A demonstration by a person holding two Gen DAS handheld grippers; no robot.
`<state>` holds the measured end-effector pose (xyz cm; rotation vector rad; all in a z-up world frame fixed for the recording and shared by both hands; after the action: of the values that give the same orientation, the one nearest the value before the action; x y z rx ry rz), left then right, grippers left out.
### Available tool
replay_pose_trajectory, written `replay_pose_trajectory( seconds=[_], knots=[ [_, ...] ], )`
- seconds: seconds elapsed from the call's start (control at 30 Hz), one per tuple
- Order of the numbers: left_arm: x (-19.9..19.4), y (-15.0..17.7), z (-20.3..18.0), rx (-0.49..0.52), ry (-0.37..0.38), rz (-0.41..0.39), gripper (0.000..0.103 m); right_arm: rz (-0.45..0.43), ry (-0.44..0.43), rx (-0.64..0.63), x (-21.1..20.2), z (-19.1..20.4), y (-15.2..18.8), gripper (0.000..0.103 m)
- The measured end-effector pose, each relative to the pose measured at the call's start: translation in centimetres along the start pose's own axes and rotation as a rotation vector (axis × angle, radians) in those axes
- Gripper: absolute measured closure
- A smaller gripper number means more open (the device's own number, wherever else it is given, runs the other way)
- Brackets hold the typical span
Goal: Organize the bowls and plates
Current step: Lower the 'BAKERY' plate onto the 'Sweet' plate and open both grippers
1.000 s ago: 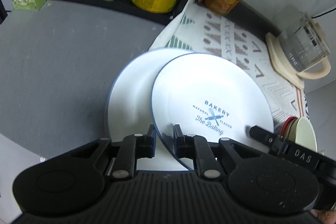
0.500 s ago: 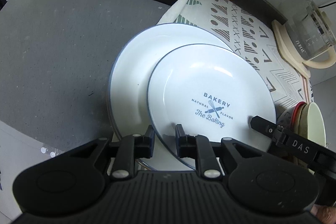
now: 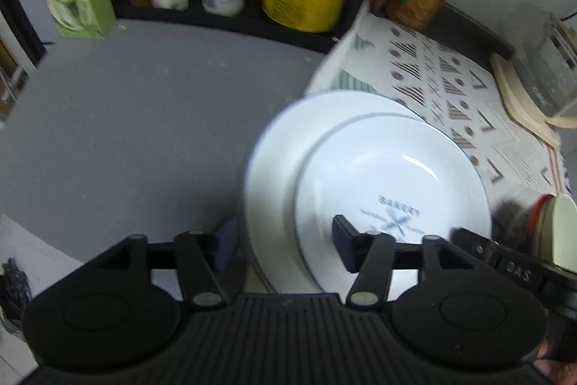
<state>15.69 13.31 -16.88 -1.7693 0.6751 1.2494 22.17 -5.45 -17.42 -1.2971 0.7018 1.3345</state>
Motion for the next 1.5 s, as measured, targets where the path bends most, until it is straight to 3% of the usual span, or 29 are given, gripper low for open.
replay_pose_trajectory(
  seconds=[0.4,0.57,0.8,0.97,1.13,1.27,1.4,1.5],
  knots=[
    [2.4,0.3,0.4,-0.018,0.03,0.066,0.043,0.034,0.017,-0.003,1.2,0.3,-0.3,0.083],
    [2.9,0.0,1.5,-0.035,-0.02,0.067,0.043,0.043,0.01,0.01,1.2,0.1,-0.2,0.08],
    [2.6,-0.3,1.7,-0.031,-0.033,0.057,0.044,0.027,-0.019,0.022,0.4,0.1,0.3,0.075],
    [1.6,-0.4,0.9,0.0,-0.023,0.037,0.043,-0.018,-0.049,0.018,-1.1,0.2,0.4,0.058],
    [0.3,-0.3,0.3,0.0,-0.004,0.025,0.042,-0.091,-0.087,0.004,-3.7,0.5,0.2,0.048],
    [-1.0,-0.4,-0.6,0.012,0.003,-0.001,0.031,-0.177,-0.089,-0.011,-6.4,0.3,-0.1,0.027],
    [-2.8,-0.6,-1.5,0.019,0.014,-0.052,0.019,-0.238,-0.109,-0.017,-8.5,-0.1,-0.3,0.022],
    [-3.9,-0.6,-2.5,0.044,0.034,-0.08,0.017,-0.268,-0.106,0.002,-9.7,-0.9,-0.1,0.019]
  ],
)
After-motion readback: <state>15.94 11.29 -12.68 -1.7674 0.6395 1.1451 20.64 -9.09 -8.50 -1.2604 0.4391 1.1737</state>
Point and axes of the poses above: each gripper's, at about its wrist camera, not at the fingertips, and x roughly the way its jaws point, z to its left, y to its underside, the point moved 4 cm from there along x, roughly the way its jaws point, and after that the axes turned 5 degrees about z, right-handed, at the moved point
